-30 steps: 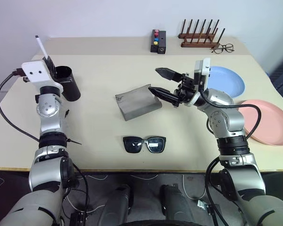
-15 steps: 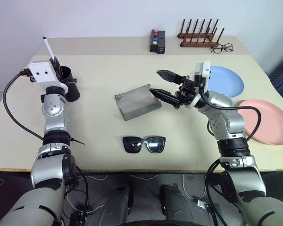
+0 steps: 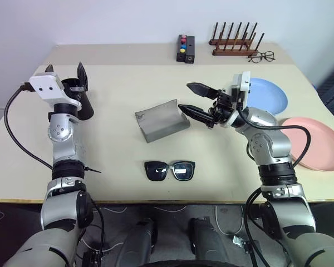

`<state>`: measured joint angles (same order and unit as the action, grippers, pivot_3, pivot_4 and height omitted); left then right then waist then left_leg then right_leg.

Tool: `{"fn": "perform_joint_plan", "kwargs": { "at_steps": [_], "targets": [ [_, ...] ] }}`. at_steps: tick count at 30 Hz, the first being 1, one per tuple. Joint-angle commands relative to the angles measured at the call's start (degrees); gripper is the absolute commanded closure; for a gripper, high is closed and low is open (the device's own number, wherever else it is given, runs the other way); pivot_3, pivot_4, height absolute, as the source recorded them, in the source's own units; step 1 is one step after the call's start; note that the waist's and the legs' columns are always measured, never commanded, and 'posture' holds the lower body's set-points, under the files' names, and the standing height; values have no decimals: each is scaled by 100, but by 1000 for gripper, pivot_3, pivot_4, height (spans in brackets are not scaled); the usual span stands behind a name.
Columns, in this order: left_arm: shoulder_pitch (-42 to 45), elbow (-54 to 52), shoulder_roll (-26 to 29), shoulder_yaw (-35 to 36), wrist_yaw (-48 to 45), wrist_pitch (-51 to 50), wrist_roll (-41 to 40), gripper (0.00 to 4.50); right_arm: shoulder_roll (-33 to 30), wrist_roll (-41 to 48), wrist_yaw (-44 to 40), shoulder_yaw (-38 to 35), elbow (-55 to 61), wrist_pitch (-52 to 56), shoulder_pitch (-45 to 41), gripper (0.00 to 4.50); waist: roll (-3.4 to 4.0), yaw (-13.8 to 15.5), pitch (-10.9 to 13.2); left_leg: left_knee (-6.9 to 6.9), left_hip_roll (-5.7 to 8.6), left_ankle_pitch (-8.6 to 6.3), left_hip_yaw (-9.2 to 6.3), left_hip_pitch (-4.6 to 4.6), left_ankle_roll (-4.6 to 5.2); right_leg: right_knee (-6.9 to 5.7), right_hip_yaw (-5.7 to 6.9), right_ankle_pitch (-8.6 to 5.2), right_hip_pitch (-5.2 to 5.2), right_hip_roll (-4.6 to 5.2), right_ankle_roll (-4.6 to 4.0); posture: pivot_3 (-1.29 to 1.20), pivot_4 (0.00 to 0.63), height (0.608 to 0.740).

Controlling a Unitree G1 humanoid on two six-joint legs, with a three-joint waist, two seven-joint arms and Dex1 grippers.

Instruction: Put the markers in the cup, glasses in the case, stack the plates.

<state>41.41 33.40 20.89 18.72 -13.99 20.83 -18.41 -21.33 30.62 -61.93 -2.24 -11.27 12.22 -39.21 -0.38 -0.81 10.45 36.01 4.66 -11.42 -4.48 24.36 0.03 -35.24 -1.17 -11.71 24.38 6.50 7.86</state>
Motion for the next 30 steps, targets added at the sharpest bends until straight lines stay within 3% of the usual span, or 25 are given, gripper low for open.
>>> {"fn": "perform_joint_plan", "kwargs": {
  "at_steps": [1,6,12,18,23,30],
  "targets": [
    [-398,-1874,135,-81,-758,-1907,-1425,43,-108,60,-10,-130,262,11,32,562,0,-10,0,0,0,0,0,0,0,0,-1,0,-1,1,0,0,150,740],
    [-1881,-3721,1303,224,-1490,-4299,-2695,43,-211,63,-22,-186,311,40,165,562,3,-142,1,-11,-4,0,-1,-1,0,-4,-5,-1,8,-3,-2,0,150,740],
    [-3513,-4946,3012,297,-1379,-6184,-2300,43,-239,58,-21,-196,354,32,352,562,4,-168,4,-20,-16,-1,-2,-7,-1,-4,-6,-4,9,-14,-8,0,150,740],
    [-4326,-4994,4034,662,-1892,-7283,-2262,43,-254,71,-22,-167,470,105,518,562,6,-116,5,-28,-18,-10,0,-11,-17,3,-6,-19,9,-11,-34,0,150,740],
    [-4208,-4466,4238,738,-1759,-7712,-1972,43,-472,103,-444,51,754,349,788,562,7,-105,5,-37,-19,-11,1,-12,-19,3,-5,-24,13,-11,-40,0,150,740],
    [-3960,-4287,4112,581,-1610,-7937,-1593,43,-976,-107,-1095,358,898,291,1156,562,6,-101,5,-40,-19,-11,3,-11,-21,6,-5,-24,14,-7,-41,0,150,740]
  ]
}}
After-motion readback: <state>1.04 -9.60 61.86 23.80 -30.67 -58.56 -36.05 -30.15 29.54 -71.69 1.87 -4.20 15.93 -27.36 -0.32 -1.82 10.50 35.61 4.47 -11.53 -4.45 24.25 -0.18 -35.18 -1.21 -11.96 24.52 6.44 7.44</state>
